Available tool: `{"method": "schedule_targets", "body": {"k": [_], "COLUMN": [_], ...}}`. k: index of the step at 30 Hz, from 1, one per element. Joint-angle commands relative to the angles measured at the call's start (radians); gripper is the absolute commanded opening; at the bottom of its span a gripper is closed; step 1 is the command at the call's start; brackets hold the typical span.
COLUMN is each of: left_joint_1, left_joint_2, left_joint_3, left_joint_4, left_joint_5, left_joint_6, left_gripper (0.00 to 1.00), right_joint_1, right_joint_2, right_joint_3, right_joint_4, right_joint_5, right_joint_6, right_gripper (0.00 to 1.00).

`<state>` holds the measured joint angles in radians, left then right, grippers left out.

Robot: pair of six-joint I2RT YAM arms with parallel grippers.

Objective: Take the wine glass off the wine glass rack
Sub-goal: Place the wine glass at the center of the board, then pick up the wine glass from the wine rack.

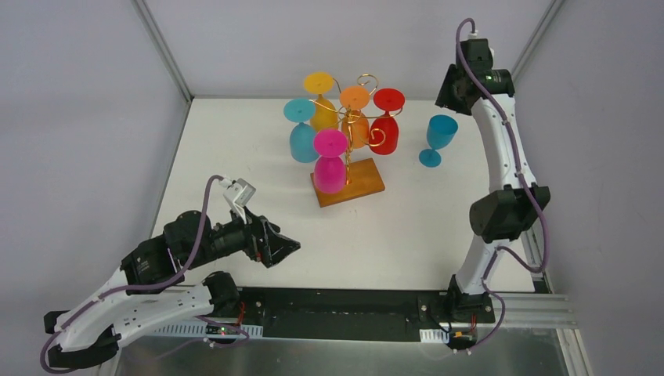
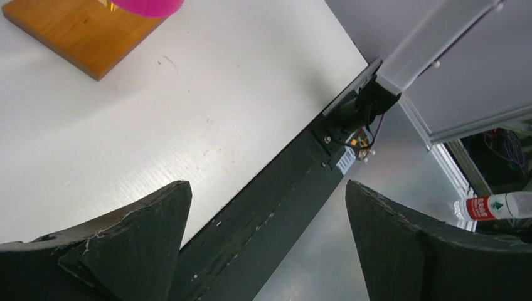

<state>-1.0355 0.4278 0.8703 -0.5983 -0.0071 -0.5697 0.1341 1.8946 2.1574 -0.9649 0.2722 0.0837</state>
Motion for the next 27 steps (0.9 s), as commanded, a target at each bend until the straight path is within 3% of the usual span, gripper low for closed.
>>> {"method": "schedule_targets", "body": {"k": [1, 13, 20, 27], "left_joint_1": [-0.011, 0.007, 0.258, 0.353], "left_joint_2": [0.047, 0.294, 0.412, 0.511], "left_joint_3": [0.078, 0.261, 0.299, 0.33], "left_joint_4": [0.095, 0.203, 0.33, 0.378], "left_joint_5": [-0.065, -0.089, 0.163, 0.224], "left_joint_6": [-0.029, -0.081, -0.24, -0.316], "left_gripper": [0.97, 0.97, 0.93, 0.9], "right_joint_1": [0.001, 0.029, 0.031, 0.033], "right_joint_2": [-0.149, -0.479, -0.631, -0.789], "right_joint_3": [-0.086, -0.436, -0.536, -0.626], "right_joint_4": [0.062, 0.184, 0.188, 0.222], "right_joint_5": [-0.037, -0.214, -0.263, -0.347], "right_joint_6": [0.042, 0.075, 0.113, 0.146], "right_gripper": [0.5, 0.54, 0.55, 0.56]}}
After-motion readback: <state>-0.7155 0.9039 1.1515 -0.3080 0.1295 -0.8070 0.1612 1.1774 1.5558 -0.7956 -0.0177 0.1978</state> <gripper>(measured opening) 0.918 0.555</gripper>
